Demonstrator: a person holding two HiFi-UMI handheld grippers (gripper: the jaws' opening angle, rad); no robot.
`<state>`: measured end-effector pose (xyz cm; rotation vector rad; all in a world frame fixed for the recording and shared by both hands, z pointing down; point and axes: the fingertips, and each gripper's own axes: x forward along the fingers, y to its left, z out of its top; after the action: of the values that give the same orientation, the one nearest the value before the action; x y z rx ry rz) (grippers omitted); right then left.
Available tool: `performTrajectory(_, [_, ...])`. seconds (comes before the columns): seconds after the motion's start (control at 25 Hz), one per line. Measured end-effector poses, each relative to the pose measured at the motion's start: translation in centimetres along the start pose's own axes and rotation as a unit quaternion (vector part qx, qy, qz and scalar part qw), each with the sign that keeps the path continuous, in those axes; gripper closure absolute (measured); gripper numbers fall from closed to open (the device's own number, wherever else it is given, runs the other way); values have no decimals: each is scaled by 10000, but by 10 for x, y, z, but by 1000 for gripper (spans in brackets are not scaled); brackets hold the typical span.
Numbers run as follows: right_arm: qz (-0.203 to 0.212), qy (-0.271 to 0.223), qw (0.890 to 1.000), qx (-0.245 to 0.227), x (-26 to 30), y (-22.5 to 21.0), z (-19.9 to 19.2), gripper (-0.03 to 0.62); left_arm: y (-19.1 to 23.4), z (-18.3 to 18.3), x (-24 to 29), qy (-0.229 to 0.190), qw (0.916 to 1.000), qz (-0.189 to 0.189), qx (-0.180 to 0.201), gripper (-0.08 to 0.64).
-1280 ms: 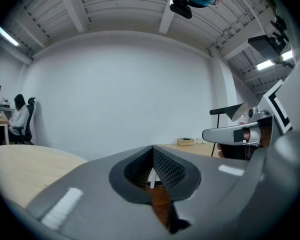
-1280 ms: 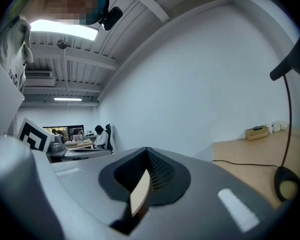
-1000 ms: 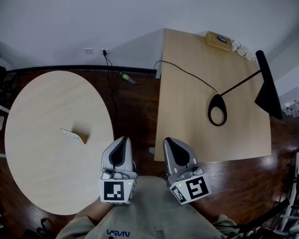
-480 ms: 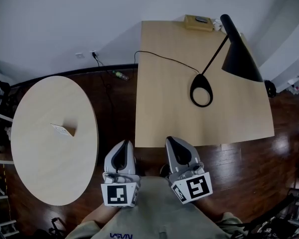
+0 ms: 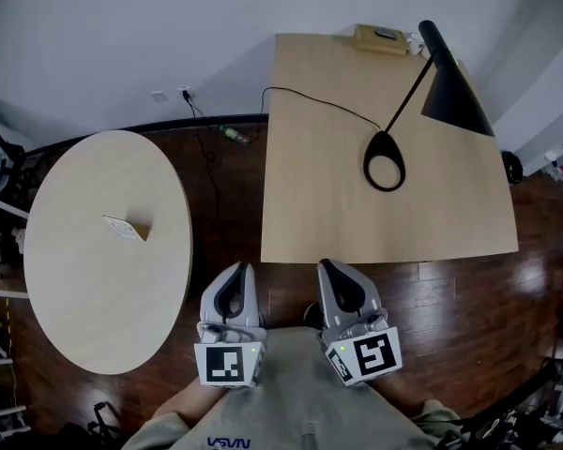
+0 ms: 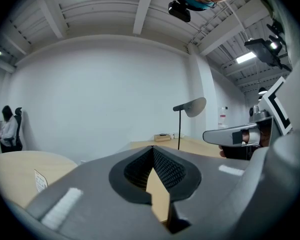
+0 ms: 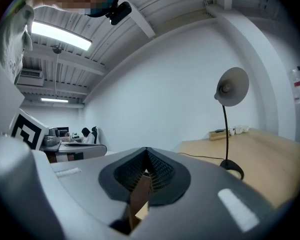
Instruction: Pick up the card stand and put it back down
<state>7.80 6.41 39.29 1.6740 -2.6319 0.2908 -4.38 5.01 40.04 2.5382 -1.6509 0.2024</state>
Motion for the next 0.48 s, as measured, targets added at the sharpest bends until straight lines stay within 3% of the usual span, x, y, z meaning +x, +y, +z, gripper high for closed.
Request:
performTrajectory(0.24, [-214,34,9998,52,1,41,-13,592,35,-14,-28,100,9999,-75,-100,552])
performTrajectory(0.48, [-330,95,9994,2,3,62,-18,592,42,-24,-43,206,9993,-301,-85,552])
